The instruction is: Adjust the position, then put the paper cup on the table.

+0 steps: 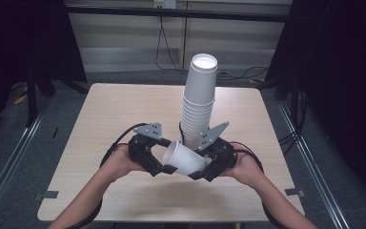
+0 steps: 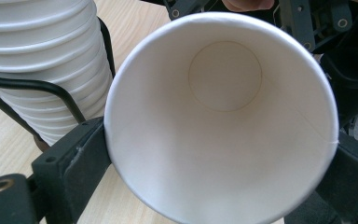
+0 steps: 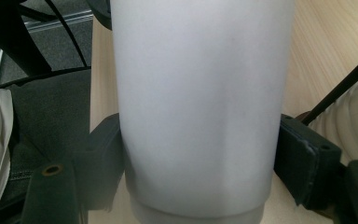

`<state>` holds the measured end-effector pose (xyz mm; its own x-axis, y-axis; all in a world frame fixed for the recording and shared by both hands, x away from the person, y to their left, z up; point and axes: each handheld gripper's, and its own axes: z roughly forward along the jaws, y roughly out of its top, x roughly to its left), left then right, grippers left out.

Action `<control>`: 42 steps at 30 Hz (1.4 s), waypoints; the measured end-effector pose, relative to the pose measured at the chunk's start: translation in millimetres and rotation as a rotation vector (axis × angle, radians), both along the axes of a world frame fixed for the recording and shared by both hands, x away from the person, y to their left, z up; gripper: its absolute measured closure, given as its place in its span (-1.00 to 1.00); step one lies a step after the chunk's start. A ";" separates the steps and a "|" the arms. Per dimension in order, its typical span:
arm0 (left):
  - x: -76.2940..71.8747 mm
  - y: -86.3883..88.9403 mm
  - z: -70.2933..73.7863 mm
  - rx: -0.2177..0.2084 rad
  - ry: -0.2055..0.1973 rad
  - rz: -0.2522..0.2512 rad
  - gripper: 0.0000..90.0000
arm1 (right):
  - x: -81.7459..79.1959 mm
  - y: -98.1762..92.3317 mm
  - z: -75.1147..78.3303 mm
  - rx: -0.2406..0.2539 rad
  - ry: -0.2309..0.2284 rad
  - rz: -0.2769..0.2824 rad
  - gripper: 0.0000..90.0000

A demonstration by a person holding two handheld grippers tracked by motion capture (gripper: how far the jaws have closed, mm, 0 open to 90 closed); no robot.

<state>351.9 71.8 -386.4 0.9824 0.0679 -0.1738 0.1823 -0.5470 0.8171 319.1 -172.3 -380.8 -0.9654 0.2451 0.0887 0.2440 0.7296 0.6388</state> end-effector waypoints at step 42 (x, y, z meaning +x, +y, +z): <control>1.6 14.1 16.9 0.280 -0.058 0.055 -0.72 | -1.0 -29.3 -31.6 0.043 -0.077 -0.194 -0.68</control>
